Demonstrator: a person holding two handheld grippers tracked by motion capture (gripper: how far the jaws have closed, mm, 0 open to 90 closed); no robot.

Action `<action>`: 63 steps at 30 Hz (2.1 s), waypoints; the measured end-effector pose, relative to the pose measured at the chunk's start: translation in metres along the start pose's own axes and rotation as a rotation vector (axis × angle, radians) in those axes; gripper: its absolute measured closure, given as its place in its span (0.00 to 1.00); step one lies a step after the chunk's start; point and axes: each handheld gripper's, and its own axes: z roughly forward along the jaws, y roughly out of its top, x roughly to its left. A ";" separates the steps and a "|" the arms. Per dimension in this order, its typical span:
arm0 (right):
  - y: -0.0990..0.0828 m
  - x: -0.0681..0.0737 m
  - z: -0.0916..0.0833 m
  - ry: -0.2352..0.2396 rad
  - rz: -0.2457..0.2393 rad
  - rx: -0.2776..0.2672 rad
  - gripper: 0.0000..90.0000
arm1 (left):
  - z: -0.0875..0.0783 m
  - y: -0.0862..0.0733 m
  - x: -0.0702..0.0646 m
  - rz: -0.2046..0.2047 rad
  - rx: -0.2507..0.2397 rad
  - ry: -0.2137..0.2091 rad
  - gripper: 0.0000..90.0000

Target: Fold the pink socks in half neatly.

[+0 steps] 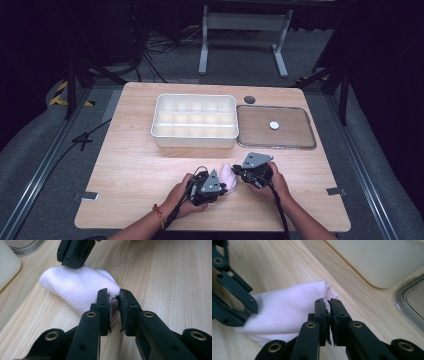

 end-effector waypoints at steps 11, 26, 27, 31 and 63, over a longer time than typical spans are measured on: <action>0.017 0.018 -0.006 0.119 -0.020 -0.089 0.99 | 0.003 0.001 -0.002 -0.012 -0.013 -0.004 0.89; 0.005 0.011 0.005 0.079 -0.044 -0.016 1.00 | 0.004 0.001 -0.001 -0.009 -0.010 -0.006 0.90; 0.005 0.009 0.004 0.070 -0.041 -0.014 1.00 | 0.004 0.001 0.000 -0.007 -0.011 -0.003 0.90; 0.002 0.002 0.002 0.039 -0.005 -0.008 1.00 | 0.004 0.001 0.000 -0.017 -0.013 -0.009 0.90; 0.005 -0.001 0.002 -0.004 0.019 0.027 0.99 | 0.007 0.001 0.001 -0.037 -0.034 -0.016 0.90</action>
